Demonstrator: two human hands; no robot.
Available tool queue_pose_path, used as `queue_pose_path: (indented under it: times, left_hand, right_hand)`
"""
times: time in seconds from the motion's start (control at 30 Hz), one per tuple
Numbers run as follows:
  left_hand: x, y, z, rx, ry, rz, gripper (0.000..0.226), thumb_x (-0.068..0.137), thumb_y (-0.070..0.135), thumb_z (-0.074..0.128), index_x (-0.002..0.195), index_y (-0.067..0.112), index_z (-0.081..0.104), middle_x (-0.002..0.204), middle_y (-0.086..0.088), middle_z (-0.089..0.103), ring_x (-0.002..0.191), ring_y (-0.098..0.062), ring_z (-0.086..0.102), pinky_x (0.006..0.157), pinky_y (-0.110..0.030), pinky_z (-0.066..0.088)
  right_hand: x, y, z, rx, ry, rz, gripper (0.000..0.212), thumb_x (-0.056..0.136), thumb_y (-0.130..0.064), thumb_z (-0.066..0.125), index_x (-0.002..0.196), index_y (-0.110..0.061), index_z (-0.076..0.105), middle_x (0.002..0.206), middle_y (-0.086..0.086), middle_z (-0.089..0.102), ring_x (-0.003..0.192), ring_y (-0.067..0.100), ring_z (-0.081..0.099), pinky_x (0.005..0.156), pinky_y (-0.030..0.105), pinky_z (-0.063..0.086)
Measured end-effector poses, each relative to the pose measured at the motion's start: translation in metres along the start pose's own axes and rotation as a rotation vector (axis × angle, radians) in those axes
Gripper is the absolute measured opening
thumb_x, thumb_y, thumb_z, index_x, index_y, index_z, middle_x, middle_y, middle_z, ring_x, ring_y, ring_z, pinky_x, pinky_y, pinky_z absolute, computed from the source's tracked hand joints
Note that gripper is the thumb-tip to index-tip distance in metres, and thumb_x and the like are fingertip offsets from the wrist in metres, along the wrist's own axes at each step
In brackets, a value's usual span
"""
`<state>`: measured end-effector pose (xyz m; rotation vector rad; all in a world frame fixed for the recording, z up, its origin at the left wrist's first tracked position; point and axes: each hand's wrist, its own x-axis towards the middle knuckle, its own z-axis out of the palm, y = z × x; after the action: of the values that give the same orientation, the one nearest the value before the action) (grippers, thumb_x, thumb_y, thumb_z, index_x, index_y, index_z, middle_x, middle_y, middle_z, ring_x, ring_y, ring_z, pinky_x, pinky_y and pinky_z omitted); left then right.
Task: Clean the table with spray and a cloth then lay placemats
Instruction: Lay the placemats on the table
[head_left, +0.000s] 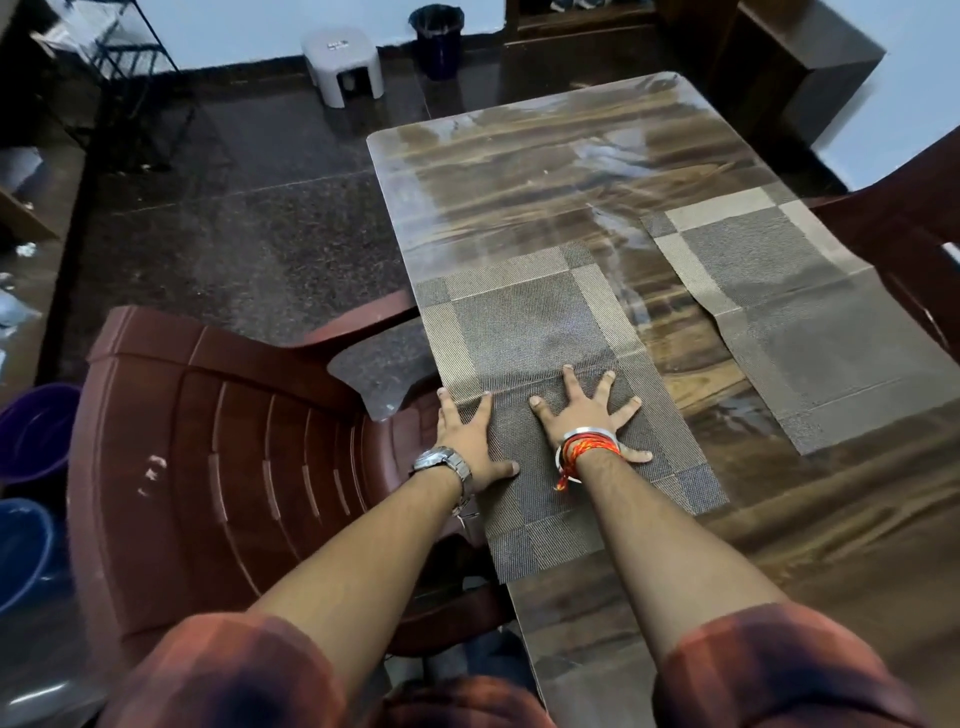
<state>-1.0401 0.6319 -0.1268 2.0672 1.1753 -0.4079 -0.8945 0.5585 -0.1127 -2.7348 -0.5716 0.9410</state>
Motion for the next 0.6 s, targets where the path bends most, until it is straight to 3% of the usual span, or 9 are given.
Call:
queue_pose_path:
  times: [0.13,0.6]
  left_hand:
    - [0.001,-0.004,0.002,0.047,-0.023,-0.014,0.123,0.069,0.061,0.081,0.157,0.043,-0.003,0.156,-0.017,-0.038,0.151,-0.043,-0.006,0.123,-0.047,0.016]
    - [0.01,0.004,-0.008,0.043,-0.039,-0.105,0.131,0.063,0.059,0.087,0.155,0.049,-0.005,0.16,-0.007,-0.034,0.152,-0.04,0.0,0.12,-0.053,0.024]
  right_hand:
    - [0.001,0.0,0.001,-0.018,-0.005,0.003,0.073,0.077,-0.079,0.045,0.138,-0.064,0.006,0.156,-0.013,-0.022,0.141,0.037,-0.024,0.085,0.087,0.002]
    - [0.013,-0.006,-0.003,-0.05,-0.01,-0.016,0.073,0.077,-0.081,0.041,0.137,-0.065,0.003,0.156,-0.014,-0.023,0.141,0.037,-0.024,0.084,0.087,0.001]
